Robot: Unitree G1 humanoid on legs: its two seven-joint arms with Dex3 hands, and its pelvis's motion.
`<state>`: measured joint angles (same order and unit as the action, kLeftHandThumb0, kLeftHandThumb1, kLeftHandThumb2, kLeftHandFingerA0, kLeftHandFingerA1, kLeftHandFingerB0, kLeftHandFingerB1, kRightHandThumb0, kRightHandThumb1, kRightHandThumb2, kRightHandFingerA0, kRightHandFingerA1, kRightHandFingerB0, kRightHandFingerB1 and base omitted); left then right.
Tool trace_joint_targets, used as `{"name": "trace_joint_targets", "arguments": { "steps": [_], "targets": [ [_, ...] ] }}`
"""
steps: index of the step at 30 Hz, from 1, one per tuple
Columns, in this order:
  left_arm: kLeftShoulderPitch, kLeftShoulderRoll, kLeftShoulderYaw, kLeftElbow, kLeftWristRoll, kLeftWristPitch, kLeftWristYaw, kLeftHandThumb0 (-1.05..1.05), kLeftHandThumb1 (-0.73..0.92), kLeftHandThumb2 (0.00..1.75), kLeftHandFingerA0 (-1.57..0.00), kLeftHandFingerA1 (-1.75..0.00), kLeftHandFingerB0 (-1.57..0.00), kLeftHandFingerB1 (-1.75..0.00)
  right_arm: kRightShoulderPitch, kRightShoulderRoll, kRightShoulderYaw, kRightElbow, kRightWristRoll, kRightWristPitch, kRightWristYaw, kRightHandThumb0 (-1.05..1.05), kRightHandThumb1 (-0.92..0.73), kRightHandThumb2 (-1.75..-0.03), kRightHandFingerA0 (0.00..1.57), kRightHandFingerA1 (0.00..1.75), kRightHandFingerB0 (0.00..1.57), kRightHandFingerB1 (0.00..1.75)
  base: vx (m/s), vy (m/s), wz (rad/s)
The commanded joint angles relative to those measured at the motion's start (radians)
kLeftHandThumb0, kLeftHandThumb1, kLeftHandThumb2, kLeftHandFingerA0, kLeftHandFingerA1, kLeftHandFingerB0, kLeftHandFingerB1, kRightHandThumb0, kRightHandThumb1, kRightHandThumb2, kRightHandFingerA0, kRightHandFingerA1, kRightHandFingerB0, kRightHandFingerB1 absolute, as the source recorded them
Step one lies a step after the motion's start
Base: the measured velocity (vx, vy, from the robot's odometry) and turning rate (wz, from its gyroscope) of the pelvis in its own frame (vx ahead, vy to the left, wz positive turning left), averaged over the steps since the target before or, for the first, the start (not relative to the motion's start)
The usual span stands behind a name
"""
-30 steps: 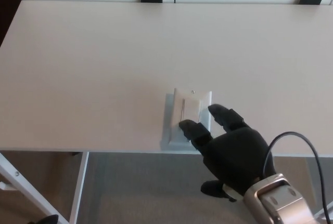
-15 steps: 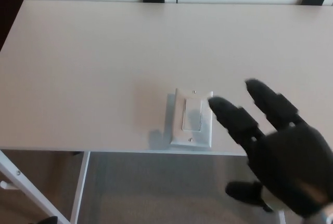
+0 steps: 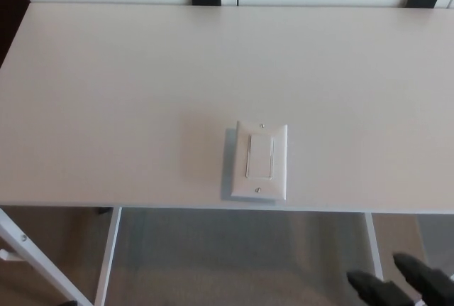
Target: The robot walk towards a table in front and then clicks the light switch button using the right hand's index finger
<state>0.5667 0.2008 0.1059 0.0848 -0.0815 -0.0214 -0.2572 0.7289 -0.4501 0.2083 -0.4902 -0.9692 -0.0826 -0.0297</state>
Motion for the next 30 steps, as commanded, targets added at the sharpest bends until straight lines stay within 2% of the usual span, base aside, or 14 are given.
{"name": "trace_joint_targets", "arguments": {
  "steps": [1,3,4,5,6,7,8,9,10,15,17,26,28,30],
  "targets": [
    [-0.005,0.019,0.002,0.012,0.013,-0.022,-0.005,-0.21,0.68,0.63,-0.21,-0.38,-0.22,-0.33,-0.023,0.003,-0.009,0.202,0.076,-0.076,-0.106,-0.59,-0.60,-0.58,0.00,0.15,0.12,0.26,0.00,0.000,0.00],
    [-0.009,0.014,0.002,0.015,0.015,-0.027,0.002,-0.20,0.68,0.62,-0.22,-0.39,-0.23,-0.34,-0.069,0.009,-0.001,0.323,0.094,-0.082,-0.113,-0.55,-0.57,-0.59,0.00,0.14,0.13,0.26,0.00,0.000,0.00],
    [-0.010,0.017,0.001,0.022,0.018,-0.028,0.001,-0.22,0.67,0.63,-0.22,-0.38,-0.23,-0.34,-0.126,0.009,0.002,0.457,0.133,-0.079,-0.075,-0.62,-0.46,-0.78,0.00,0.17,0.07,0.31,0.00,0.000,0.00],
    [-0.005,0.018,0.002,0.021,0.016,-0.031,-0.001,-0.21,0.68,0.63,-0.22,-0.39,-0.23,-0.34,-0.139,0.009,0.000,0.493,0.153,-0.079,-0.054,-0.62,-0.46,-0.79,0.00,0.20,0.07,0.31,0.00,0.000,0.00],
    [-0.002,0.019,0.004,0.019,0.014,-0.030,-0.003,-0.21,0.67,0.63,-0.22,-0.38,-0.23,-0.34,-0.148,0.011,-0.003,0.511,0.171,-0.079,-0.038,-0.59,-0.61,-0.59,0.00,0.21,0.10,0.25,0.00,0.000,0.00],
    [-0.002,0.020,0.005,0.017,0.012,-0.027,-0.004,-0.21,0.67,0.63,-0.22,-0.38,-0.23,-0.34,-0.155,0.013,-0.006,0.520,0.184,-0.078,-0.027,-0.59,-0.61,-0.59,0.00,0.21,0.10,0.25,0.00,0.000,0.00],
    [-0.002,0.020,0.007,0.015,0.010,-0.018,-0.003,-0.22,0.67,0.63,-0.22,-0.38,-0.23,-0.33,-0.174,0.017,-0.008,0.552,0.197,-0.090,-0.032,-0.64,-0.47,-0.80,0.00,0.20,0.07,0.30,0.00,0.000,0.00],
    [-0.003,0.020,0.005,0.014,0.016,-0.019,0.001,-0.22,0.66,0.63,-0.23,-0.38,-0.23,-0.34,-0.179,0.018,-0.010,0.558,0.208,-0.094,-0.028,-0.63,-0.47,-0.80,0.00,0.20,0.07,0.30,0.00,0.000,0.00],
    [-0.001,0.023,0.003,0.010,0.018,-0.019,-0.002,-0.22,0.68,0.63,-0.21,-0.38,-0.22,-0.33,-0.181,0.019,-0.012,0.560,0.225,-0.097,-0.017,-0.58,-0.62,-0.59,0.00,0.24,0.10,0.26,0.00,0.000,0.00],
    [-0.002,0.032,0.001,0.014,0.020,-0.031,-0.008,-0.25,0.66,0.63,-0.22,-0.38,-0.22,-0.34,-0.192,0.012,-0.006,0.577,0.252,-0.109,-0.009,-0.58,-0.62,-0.59,0.00,0.21,0.08,0.25,0.00,0.000,0.00],
    [0.002,0.033,-0.001,0.000,0.022,-0.024,-0.003,-0.23,0.67,0.63,-0.22,-0.39,-0.22,-0.34,-0.198,0.010,-0.006,0.593,0.262,-0.119,-0.020,-0.67,-0.47,-0.79,0.00,0.18,0.09,0.26,0.00,0.000,0.00],
    [-0.009,0.046,-0.006,0.013,0.023,-0.030,-0.006,-0.23,0.67,0.63,-0.21,-0.38,-0.22,-0.34,-0.210,0.006,-0.002,0.606,0.267,-0.119,-0.044,-0.68,-0.47,-0.79,0.00,0.16,0.10,0.24,0.00,0.000,0.00],
    [-0.014,0.048,-0.006,0.011,0.025,-0.031,-0.003,-0.21,0.67,0.63,-0.22,-0.39,-0.23,-0.34,-0.218,0.009,-0.004,0.611,0.278,-0.124,-0.048,-0.57,-0.59,-0.60,0.00,0.17,0.08,0.24,0.00,0.000,0.00],
    [-0.015,0.048,-0.009,0.010,0.027,-0.037,-0.002,-0.21,0.67,0.62,-0.23,-0.39,-0.23,-0.34,-0.217,0.010,-0.013,0.614,0.302,-0.135,-0.050,-0.63,-0.46,-0.79,0.00,0.19,0.07,0.27,0.00,0.000,0.00]
  ]
}}
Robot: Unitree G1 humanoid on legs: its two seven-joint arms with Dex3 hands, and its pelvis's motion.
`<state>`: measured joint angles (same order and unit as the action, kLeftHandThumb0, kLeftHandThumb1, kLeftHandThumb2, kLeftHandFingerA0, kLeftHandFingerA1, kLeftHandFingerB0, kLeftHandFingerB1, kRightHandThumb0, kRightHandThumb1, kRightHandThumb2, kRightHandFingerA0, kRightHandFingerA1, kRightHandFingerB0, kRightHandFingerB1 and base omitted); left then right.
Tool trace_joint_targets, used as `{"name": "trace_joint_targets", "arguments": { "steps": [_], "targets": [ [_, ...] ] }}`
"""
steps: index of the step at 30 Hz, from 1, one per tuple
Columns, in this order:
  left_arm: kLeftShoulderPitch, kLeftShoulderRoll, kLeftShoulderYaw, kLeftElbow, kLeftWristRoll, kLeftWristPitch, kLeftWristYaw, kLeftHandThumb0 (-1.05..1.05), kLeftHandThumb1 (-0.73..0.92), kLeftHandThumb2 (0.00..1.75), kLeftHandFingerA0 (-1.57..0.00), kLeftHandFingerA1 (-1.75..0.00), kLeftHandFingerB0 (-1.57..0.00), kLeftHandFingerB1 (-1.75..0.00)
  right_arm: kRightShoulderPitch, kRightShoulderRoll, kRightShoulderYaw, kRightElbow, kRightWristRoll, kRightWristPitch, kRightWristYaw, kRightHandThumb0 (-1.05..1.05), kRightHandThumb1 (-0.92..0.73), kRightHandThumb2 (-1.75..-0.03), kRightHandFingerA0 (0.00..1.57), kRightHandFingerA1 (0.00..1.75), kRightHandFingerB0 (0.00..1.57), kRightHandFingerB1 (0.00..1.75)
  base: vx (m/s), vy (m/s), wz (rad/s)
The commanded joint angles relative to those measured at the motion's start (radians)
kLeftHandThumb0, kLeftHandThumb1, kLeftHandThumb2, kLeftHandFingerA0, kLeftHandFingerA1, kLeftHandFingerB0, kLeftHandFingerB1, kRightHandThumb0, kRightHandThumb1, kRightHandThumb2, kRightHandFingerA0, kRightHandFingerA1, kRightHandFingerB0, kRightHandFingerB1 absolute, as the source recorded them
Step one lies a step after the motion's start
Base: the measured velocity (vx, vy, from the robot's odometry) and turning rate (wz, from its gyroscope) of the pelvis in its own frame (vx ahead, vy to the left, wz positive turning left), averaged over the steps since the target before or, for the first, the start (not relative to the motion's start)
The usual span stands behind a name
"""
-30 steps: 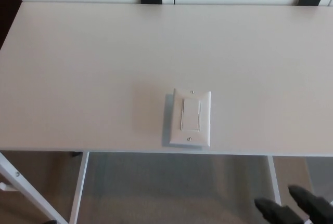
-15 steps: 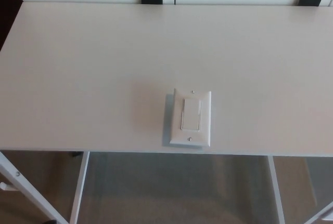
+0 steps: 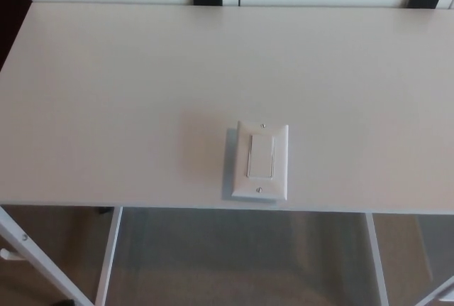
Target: The robot walk towards a table in front and then clicks the light switch button using the right hand's index finger
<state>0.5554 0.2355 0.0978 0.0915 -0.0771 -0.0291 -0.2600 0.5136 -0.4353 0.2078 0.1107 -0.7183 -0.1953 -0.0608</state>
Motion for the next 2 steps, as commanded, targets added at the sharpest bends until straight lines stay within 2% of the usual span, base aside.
{"name": "trace_joint_targets", "arguments": {
  "steps": [1,2],
  "targets": [
    [-0.006,0.013,-0.001,0.006,0.023,-0.029,0.003,-0.21,0.67,0.62,-0.23,-0.39,-0.23,-0.34,-0.001,-0.005,-0.014,0.013,0.052,-0.024,-0.023,-0.63,-0.46,-0.79,0.00,0.19,0.07,0.27,0.00,0.000,0.00],
    [-0.005,0.013,-0.001,0.003,0.023,-0.024,0.004,-0.20,0.67,0.62,-0.24,-0.39,-0.24,-0.34,0.002,-0.004,-0.016,0.010,0.056,-0.025,-0.025,-0.62,-0.45,-0.79,0.00,0.19,0.06,0.28,0.00,0.000,0.00]
  ]
}}
